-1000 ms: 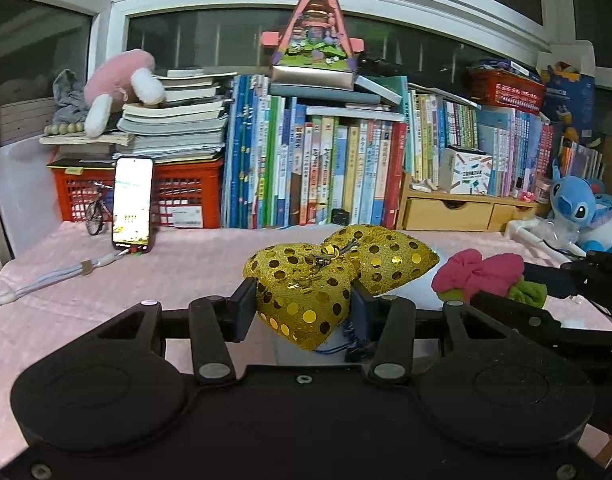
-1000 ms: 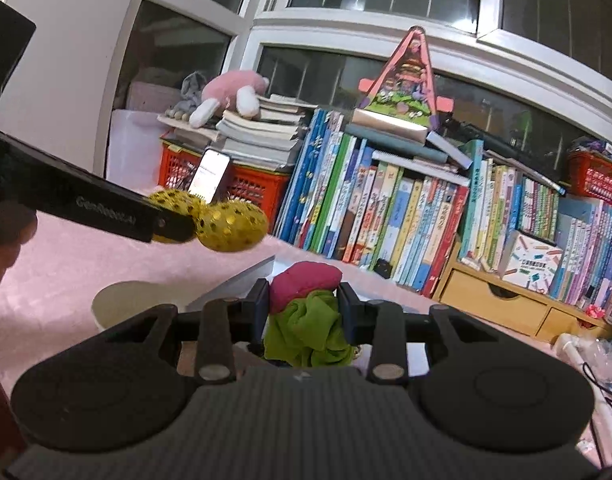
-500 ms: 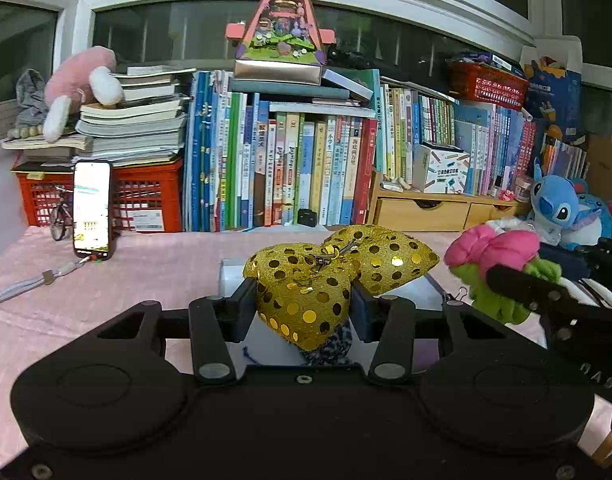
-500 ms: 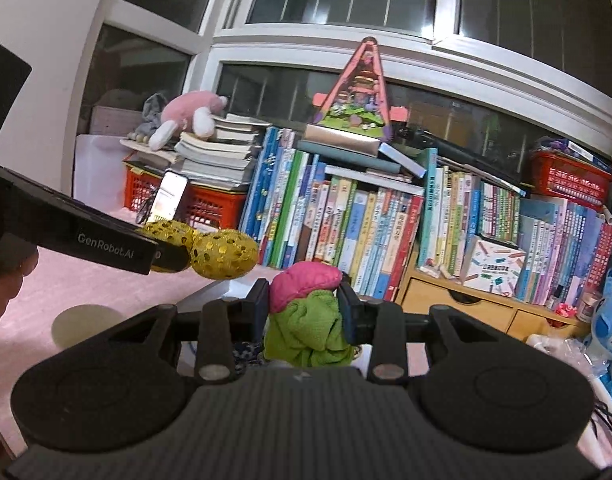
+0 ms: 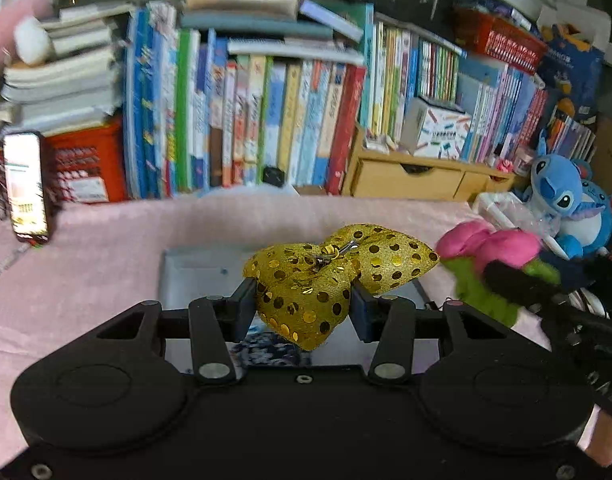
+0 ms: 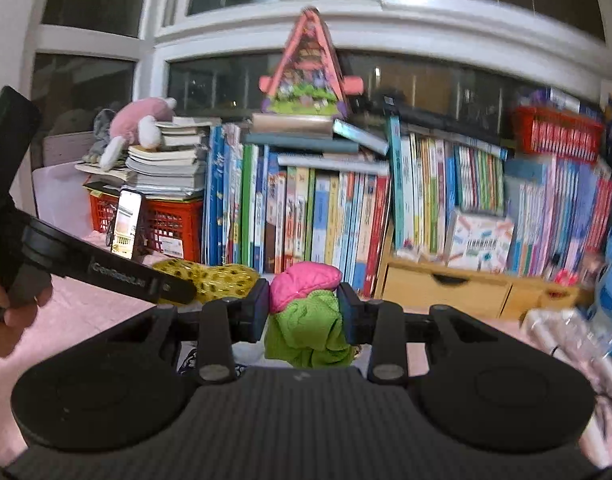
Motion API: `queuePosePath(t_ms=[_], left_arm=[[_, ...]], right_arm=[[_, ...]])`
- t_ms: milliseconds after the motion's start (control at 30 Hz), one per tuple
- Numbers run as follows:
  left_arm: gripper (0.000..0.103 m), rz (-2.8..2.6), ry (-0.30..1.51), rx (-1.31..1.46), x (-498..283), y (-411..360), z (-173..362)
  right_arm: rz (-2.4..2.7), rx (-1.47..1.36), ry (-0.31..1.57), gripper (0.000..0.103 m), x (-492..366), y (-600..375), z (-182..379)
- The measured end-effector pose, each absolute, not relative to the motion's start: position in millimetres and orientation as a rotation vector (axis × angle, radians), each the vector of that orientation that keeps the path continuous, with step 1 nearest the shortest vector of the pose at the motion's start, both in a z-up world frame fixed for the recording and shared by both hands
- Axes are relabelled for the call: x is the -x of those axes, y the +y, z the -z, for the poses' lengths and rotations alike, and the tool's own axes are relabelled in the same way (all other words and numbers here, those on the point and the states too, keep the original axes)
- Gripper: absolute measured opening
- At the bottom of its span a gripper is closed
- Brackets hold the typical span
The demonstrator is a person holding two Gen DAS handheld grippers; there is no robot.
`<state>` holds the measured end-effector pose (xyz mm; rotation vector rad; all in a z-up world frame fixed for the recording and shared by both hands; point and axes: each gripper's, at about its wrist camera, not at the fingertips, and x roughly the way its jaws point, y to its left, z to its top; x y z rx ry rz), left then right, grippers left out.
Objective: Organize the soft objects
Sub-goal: 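Lift the bow with the left tool while the right tool carries the scrunchie to the tray, then release the bow in the tray with the left tool while the right tool releases the scrunchie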
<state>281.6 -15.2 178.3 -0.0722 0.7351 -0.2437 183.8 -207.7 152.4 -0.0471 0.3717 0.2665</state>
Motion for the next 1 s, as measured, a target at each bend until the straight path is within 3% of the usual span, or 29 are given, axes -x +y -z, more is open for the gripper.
queuePosePath(t_ms=[267, 1000], left_arm=[[0.045, 0.19, 0.874, 0.066, -324.7, -38.4, -144.1], [0.046, 0.14, 1.013, 0.081, -349.5, -53.0, -88.9]], right_arm=[[-0.277, -0.155, 0.595, 0.041, -241.6, -228.7, -117.6], [-0.24, -0.215, 0.758, 0.042, -283.1, -240.4, -61.6]])
